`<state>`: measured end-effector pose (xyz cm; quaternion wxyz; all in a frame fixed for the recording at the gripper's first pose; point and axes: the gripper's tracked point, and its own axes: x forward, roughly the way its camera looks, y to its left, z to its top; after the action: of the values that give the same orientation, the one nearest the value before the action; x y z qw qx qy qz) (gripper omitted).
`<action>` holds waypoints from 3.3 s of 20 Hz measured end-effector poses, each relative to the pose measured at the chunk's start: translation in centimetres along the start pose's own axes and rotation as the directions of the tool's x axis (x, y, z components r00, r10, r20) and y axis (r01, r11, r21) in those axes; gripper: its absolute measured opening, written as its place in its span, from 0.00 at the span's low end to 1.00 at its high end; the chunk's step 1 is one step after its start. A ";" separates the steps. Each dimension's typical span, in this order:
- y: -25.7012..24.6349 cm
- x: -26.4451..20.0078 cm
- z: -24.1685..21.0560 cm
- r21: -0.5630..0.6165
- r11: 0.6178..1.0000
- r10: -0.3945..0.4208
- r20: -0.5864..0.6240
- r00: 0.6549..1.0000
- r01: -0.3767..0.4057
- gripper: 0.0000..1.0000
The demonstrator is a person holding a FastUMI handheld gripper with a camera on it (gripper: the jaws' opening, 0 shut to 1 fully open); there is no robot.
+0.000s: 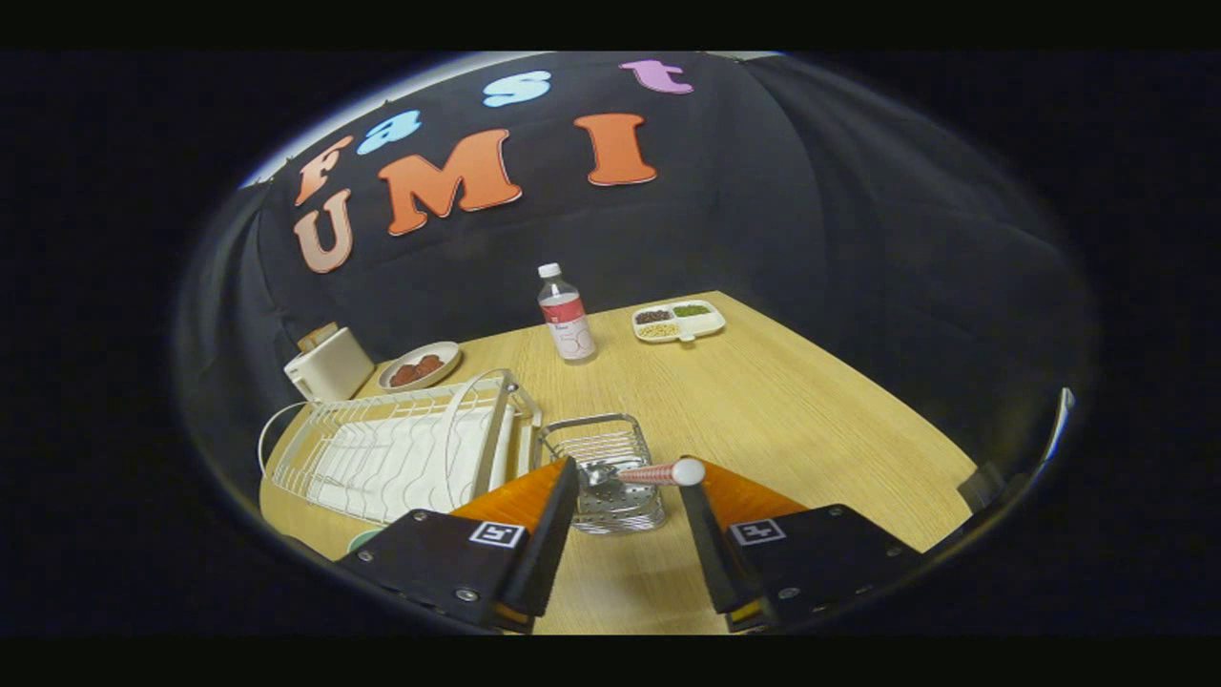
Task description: Take the plate from the dish rack, then take the spoon from the basket and place it into the plate.
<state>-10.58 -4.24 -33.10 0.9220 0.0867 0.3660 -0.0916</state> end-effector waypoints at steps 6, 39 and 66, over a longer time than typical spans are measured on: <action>2.0 -0.2 -0.9 -0.075 0.996 0.040 -0.033 0.999 -0.042 0.31; 9.7 -13.0 7.5 -0.077 0.943 0.324 -0.021 0.946 -0.325 0.12; 20.2 -10.9 -7.5 -0.071 0.828 0.515 -0.299 0.803 -0.557 0.12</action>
<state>-18.62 18.18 -29.06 0.8559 0.1263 0.4533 0.2145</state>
